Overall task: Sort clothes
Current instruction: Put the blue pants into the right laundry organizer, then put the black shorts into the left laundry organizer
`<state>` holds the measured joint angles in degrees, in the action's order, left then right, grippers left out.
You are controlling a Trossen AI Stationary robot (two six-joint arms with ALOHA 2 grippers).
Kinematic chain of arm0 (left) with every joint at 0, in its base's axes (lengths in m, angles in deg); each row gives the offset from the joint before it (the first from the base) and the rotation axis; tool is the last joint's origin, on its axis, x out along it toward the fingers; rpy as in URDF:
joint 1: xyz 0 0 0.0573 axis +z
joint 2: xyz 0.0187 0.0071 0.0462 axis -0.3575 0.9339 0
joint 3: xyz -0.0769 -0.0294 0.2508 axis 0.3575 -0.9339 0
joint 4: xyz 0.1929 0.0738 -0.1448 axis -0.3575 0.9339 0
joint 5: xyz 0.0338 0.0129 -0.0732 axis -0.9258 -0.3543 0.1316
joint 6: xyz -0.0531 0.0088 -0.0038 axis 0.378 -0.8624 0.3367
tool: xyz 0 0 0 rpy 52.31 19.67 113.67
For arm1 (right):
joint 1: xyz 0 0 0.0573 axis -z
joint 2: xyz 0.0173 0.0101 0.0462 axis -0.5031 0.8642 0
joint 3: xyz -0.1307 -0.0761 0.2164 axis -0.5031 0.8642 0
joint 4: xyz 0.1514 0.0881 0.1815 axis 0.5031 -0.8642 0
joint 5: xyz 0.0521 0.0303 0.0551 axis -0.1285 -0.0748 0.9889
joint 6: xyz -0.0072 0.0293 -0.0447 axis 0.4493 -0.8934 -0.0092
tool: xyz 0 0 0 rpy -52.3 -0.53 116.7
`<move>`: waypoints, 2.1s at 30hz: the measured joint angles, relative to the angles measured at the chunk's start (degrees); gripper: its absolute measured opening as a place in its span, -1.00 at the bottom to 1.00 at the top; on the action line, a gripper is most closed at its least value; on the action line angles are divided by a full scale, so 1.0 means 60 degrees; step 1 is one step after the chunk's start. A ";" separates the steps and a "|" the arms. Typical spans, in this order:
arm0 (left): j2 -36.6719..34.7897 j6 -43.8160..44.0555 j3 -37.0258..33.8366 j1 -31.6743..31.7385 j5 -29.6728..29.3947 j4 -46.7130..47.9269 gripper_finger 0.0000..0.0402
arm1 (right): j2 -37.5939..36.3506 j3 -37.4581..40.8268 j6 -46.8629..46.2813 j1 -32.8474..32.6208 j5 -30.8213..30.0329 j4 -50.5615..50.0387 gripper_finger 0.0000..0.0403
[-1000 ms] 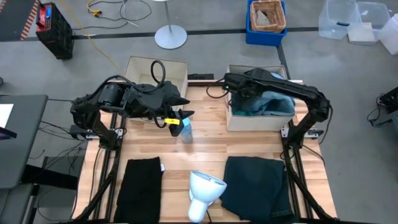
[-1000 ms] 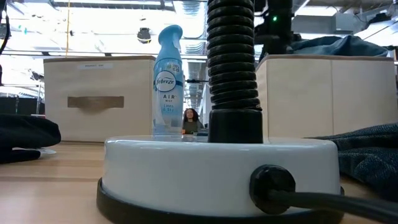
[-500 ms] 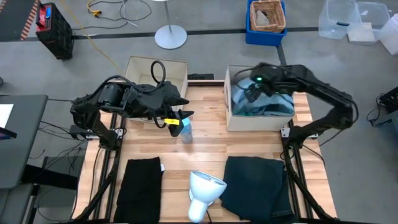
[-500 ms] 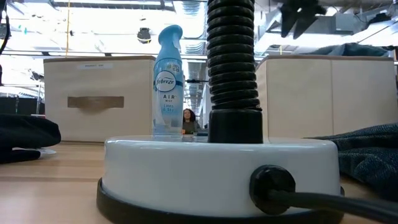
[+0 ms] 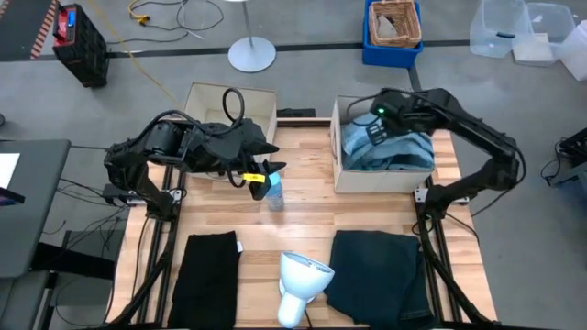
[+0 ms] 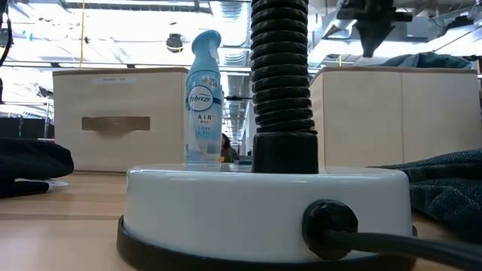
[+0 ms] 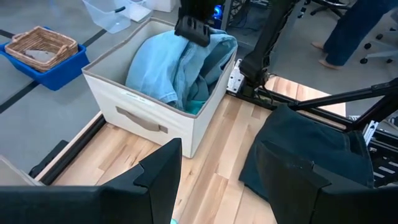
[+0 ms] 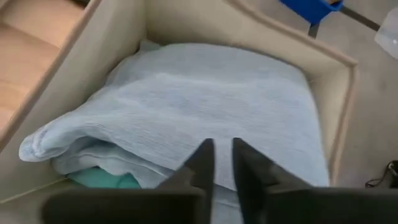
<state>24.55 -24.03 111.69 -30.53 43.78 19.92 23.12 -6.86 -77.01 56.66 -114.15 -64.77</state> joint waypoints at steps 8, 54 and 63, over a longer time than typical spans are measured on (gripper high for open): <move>0.0000 0.0080 0.0000 -0.0004 0.0000 -0.0004 -0.01 | 0.1235 0.0277 0.0138 0.0097 0.0515 0.0259 -0.94; 0.0042 0.3368 -0.1853 -0.1127 0.3734 0.3566 -0.01 | -0.4223 0.2637 0.1859 -0.5574 0.0910 0.8131 -0.16; 0.0062 0.5469 -0.5236 -0.1704 0.4760 0.3559 0.03 | -0.3748 0.2637 0.2180 -0.7160 0.0896 0.8850 0.23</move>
<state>24.92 8.78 80.27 -40.75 72.34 41.27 0.63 8.96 -63.93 13.70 -108.78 -11.67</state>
